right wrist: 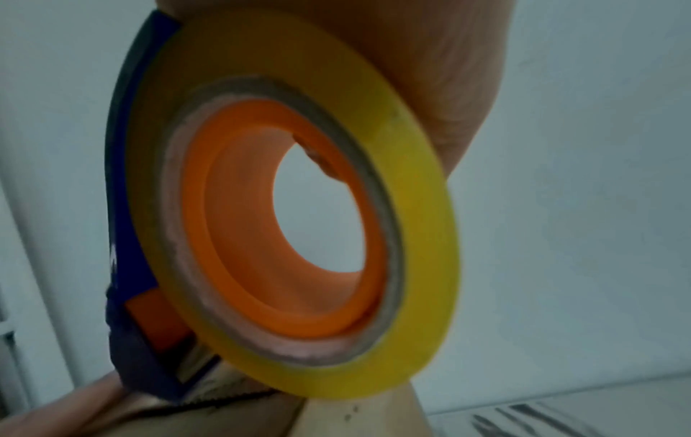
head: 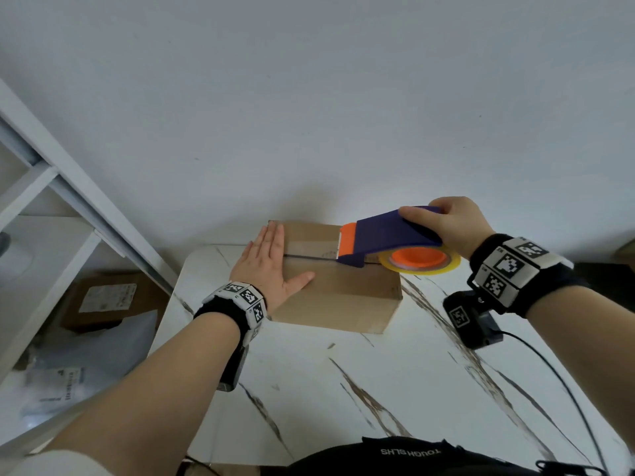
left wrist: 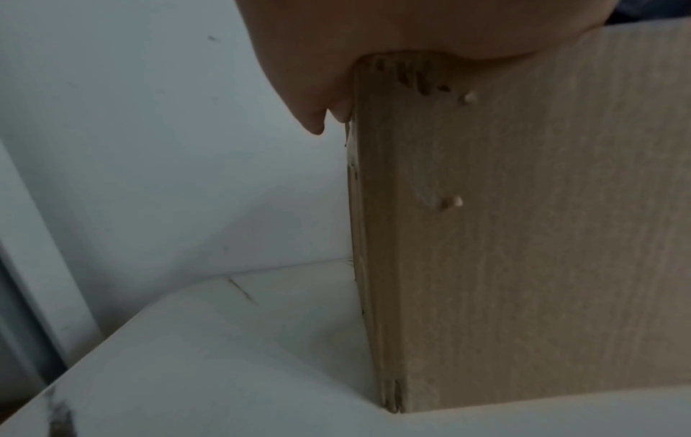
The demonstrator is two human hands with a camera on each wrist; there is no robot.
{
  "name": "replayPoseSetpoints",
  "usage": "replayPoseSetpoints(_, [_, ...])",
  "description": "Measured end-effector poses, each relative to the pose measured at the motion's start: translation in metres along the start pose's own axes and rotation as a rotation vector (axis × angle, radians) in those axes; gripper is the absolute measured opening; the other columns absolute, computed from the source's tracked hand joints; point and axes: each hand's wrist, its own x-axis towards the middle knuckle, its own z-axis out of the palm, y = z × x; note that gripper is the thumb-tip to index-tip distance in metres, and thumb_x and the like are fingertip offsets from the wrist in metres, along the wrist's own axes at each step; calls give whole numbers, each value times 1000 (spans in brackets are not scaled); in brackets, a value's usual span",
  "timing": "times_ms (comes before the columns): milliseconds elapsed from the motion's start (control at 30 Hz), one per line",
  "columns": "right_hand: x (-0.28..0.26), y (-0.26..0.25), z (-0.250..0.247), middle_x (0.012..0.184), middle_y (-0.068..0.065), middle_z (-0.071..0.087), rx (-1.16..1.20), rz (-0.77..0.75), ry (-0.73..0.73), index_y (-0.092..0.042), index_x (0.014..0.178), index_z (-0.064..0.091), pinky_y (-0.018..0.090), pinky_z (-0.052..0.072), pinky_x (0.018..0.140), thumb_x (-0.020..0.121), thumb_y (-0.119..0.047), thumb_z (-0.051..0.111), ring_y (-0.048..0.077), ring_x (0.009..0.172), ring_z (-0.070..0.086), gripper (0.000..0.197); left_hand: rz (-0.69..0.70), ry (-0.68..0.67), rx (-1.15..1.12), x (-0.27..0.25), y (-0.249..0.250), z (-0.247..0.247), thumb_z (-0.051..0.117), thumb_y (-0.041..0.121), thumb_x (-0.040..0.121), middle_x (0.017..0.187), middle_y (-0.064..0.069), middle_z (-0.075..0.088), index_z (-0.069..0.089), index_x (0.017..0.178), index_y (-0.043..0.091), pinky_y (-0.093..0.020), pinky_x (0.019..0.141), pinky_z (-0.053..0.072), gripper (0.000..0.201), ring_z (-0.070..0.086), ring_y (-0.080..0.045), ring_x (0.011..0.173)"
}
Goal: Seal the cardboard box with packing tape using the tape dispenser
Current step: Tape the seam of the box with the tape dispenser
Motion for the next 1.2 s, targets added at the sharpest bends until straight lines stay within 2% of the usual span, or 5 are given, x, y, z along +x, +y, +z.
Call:
replayPoseSetpoints(233, [6,6,2,55,6,43,73,-11,-19,-8,57,47,27,33,53,80,-37,70,21,54,43,43,-146,161,-63,-15,10,-1,15,79,64,153,-16,19,12,146,7,-40,116,19,109,23,-28,141])
replayPoseSetpoints(367, [8,5,4,55,6,43,68,-29,-38,-9,55,46,28,33,52,80,-37,69,21,53,42,44,-167,410,-121,-28,16,3,42,60,75,102,-16,54,56,98,4,-38,82,49,63,56,-34,92])
replayPoseSetpoints(800, [6,10,2,54,5,42,115,-1,-19,-10,54,43,26,31,51,81,-39,68,19,51,40,46,-308,295,-12,-43,19,-8,47,60,83,117,-5,50,57,115,20,-34,93,38,52,44,-26,111])
replayPoseSetpoints(1133, [3,10,3,53,6,39,117,4,7,-12,53,40,26,29,51,80,-40,68,19,51,38,48,-36,275,115,-41,27,-11,31,48,83,86,-5,57,69,106,29,-35,71,47,49,55,-28,82])
replayPoseSetpoints(1200, [3,10,3,53,6,40,115,6,9,-12,54,42,27,30,52,80,-41,68,20,51,39,47,-33,203,186,-40,34,-17,32,48,90,99,-7,57,57,123,29,-36,83,42,45,53,-29,94])
